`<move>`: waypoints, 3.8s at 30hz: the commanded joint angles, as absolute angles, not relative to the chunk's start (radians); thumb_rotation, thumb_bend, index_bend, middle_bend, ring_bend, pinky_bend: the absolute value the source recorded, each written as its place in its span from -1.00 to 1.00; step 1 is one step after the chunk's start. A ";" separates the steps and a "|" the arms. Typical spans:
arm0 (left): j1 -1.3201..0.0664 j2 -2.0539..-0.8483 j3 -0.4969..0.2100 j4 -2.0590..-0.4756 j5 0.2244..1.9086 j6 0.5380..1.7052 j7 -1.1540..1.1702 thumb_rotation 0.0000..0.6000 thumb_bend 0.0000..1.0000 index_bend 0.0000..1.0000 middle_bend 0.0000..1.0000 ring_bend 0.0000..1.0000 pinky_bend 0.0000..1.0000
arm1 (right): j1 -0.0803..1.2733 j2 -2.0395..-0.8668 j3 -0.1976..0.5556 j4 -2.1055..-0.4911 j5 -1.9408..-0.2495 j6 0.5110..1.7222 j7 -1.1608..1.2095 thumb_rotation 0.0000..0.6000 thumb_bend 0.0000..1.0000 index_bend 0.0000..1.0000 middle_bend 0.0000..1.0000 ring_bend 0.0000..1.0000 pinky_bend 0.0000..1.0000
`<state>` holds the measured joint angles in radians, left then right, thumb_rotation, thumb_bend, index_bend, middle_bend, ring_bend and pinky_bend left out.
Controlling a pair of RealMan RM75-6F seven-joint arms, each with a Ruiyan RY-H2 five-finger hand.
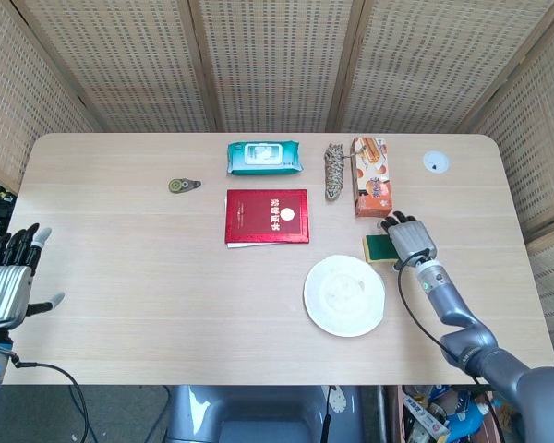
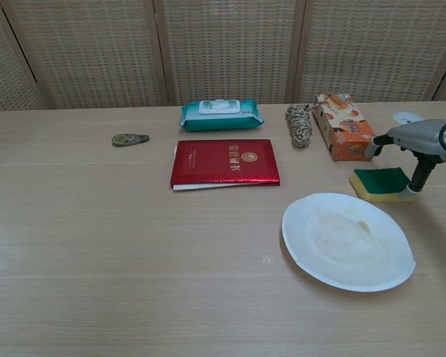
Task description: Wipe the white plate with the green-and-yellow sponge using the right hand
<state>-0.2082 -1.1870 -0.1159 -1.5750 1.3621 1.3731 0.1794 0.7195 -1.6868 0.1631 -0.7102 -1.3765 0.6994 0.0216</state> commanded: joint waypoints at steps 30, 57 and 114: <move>-0.219 -1.184 -0.118 -1.575 1.335 1.351 0.176 1.00 -1.00 -1.00 -1.00 -1.00 -1.00 | 0.775 -1.750 0.076 -0.557 -1.517 0.893 0.164 1.00 -0.49 -0.13 -0.09 -0.29 -0.01; -0.228 -1.172 -0.115 -1.590 1.295 1.318 0.188 1.00 -1.00 -1.00 -1.00 -1.00 -1.00 | 0.769 -1.522 0.044 -1.333 -1.383 0.869 -1.086 1.00 -0.40 -0.12 -0.09 -0.23 0.02; -0.238 -1.150 -0.101 -1.618 1.278 1.289 0.178 1.00 -1.00 -1.00 -1.00 -1.00 -1.00 | 0.670 -1.785 -0.080 -0.968 -1.443 0.975 -1.497 1.00 -0.40 -0.04 -0.04 -0.17 0.16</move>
<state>-0.2380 -1.1496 -0.1008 -1.6180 1.2782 1.2890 0.1776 0.6711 -1.7835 -0.0797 -0.9691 -1.4426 0.9754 -1.4984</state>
